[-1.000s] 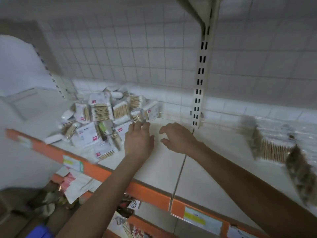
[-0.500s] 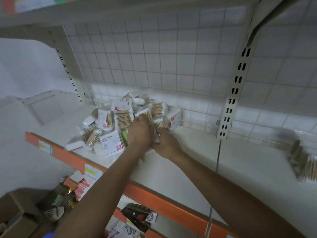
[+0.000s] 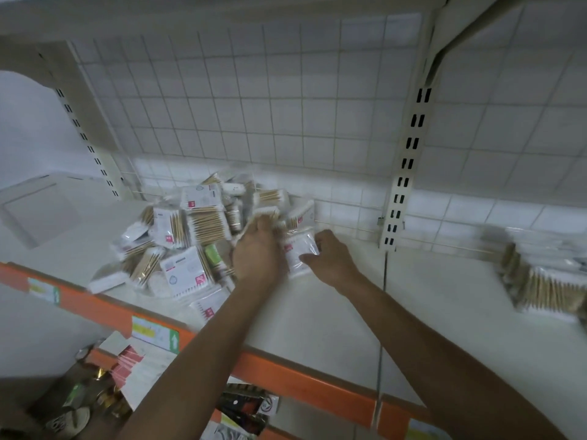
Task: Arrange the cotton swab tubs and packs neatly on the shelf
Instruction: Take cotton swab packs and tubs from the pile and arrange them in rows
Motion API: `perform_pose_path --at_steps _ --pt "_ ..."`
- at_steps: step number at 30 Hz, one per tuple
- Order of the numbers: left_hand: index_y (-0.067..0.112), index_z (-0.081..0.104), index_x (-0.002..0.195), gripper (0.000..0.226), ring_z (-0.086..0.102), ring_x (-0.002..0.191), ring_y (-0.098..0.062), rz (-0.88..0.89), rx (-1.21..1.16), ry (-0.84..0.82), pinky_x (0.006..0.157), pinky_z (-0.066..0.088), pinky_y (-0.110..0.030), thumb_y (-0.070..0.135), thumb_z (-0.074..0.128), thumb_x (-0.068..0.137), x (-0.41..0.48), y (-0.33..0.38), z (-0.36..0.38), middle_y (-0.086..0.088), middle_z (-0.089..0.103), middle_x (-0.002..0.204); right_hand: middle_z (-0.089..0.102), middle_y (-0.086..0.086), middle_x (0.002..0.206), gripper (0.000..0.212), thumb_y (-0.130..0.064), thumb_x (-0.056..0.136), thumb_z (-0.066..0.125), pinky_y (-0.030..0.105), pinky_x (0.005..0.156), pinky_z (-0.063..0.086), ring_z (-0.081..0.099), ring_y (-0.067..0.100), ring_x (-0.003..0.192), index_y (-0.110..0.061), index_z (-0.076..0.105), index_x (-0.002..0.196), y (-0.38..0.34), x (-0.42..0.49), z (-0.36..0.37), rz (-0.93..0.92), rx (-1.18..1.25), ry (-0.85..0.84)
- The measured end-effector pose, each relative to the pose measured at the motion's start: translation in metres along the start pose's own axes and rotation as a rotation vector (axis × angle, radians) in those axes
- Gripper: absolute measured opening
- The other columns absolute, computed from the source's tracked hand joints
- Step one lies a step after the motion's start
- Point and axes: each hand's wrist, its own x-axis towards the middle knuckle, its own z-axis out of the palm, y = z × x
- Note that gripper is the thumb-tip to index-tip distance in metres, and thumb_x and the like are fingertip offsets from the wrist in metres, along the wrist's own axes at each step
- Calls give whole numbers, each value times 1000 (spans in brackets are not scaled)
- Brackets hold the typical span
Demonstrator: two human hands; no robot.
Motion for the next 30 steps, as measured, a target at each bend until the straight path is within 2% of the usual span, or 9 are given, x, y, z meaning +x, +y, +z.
perform_pose_path --at_steps 2,5,7,10,17,23,26,28,30 --pt "20 45 129 42 64 93 -33 78 -91 7 69 45 -35 15 51 88 -8 5 -2 -9 66 106 55 4 101 33 -18 82 67 27 70 43 54 19 86 -11 48 108 4 -6 -13 32 75 41" --pt "20 48 131 44 66 82 -36 161 -133 60 58 42 -35 7 47 89 -23 17 -2 -12 68 97 54 4 96 29 -15 81 66 27 64 43 51 14 77 -12 47 104 9 -18 -34 62 161 91" --pt "16 56 124 46 66 67 -36 223 -173 92 51 42 -33 -3 47 84 -34 28 -3 -13 69 84 53 1 95 29 -14 82 66 21 58 40 49 10 74 -13 47 105 16 -28 -48 76 174 125" --pt "12 64 112 46 62 52 -35 286 -232 129 43 42 -31 -1 37 77 -50 44 -1 -13 67 72 53 1 98 31 -13 83 65 17 55 37 48 9 74 -13 48 109 30 -44 -70 105 196 185" --pt "27 49 134 58 64 81 -31 314 -226 -8 65 45 -32 -1 41 84 -86 94 11 -5 67 104 53 -3 91 29 -13 84 63 13 54 35 48 1 69 -13 49 110 66 -83 -115 159 230 299" --pt "30 50 133 55 63 79 -29 375 -287 -65 68 46 -32 2 41 86 -111 131 20 -2 68 99 53 -2 89 27 -14 83 64 16 60 37 50 12 75 -13 51 107 92 -105 -146 195 238 370" --pt "31 50 132 55 63 81 -29 402 -288 -99 67 44 -31 3 41 86 -121 148 22 -2 68 99 42 -8 73 17 -13 85 62 11 54 32 41 6 65 -19 47 84 104 -115 -159 189 152 386" --pt "31 51 131 53 64 85 -30 422 -275 -129 69 44 -31 3 43 86 -127 158 23 -1 67 104 35 -10 67 34 -14 86 60 11 52 33 35 3 59 -25 34 69 109 -122 -165 183 67 388" --pt "27 57 124 48 64 84 -31 452 -274 -149 69 46 -32 2 44 85 -131 166 25 -2 68 102 34 -10 65 38 -14 86 61 10 53 34 34 3 57 -26 30 67 115 -129 -170 186 30 402"
